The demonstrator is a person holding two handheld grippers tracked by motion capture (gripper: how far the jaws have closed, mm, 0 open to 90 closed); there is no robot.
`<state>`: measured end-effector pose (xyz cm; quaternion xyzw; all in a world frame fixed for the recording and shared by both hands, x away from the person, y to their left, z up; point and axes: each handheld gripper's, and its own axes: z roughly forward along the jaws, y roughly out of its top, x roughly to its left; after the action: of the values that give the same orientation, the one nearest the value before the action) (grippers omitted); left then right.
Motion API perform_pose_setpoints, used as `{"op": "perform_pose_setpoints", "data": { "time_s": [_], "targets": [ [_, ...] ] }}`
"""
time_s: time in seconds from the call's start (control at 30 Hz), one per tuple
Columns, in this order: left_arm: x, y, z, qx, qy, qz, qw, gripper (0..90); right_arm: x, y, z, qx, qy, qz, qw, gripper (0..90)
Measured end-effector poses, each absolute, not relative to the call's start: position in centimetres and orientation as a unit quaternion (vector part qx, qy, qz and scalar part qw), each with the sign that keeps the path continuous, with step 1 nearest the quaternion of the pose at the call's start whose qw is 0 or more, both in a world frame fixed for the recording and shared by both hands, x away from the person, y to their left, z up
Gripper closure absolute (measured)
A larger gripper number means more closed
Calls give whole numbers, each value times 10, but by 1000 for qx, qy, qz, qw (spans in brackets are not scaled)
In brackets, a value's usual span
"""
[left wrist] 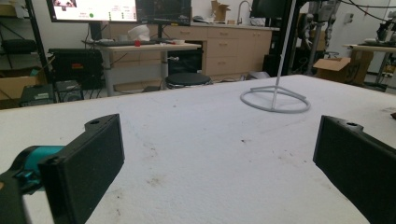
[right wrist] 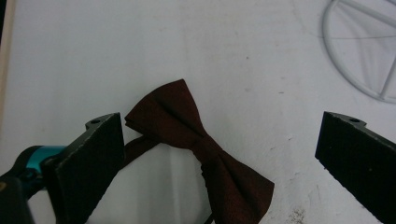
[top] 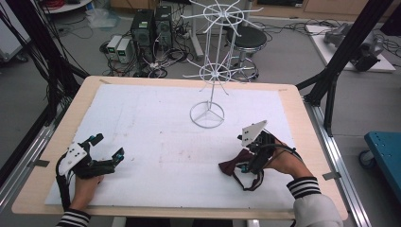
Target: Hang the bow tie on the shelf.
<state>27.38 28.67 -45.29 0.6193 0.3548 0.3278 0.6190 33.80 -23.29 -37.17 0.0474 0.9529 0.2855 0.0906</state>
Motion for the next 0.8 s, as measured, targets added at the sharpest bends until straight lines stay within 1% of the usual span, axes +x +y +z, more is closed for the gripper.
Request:
{"op": "perform_pose_setpoints", "data": {
  "time_s": [0.43, 0.47, 0.5, 0.8],
  "targets": [
    [274, 287, -453, 620, 354, 327, 619, 23, 349, -223, -389, 27, 965, 248, 76, 8],
    [274, 287, -453, 620, 354, 327, 619, 23, 350, -222, -390, 24, 967, 244, 75, 20],
    [274, 287, -453, 619, 354, 327, 619, 23, 350, -222, -391, 22, 967, 242, 72, 53],
    [274, 286, -453, 620, 354, 328, 619, 23, 350, -220, -396, 20, 974, 216, 64, 54]
  ]
}}
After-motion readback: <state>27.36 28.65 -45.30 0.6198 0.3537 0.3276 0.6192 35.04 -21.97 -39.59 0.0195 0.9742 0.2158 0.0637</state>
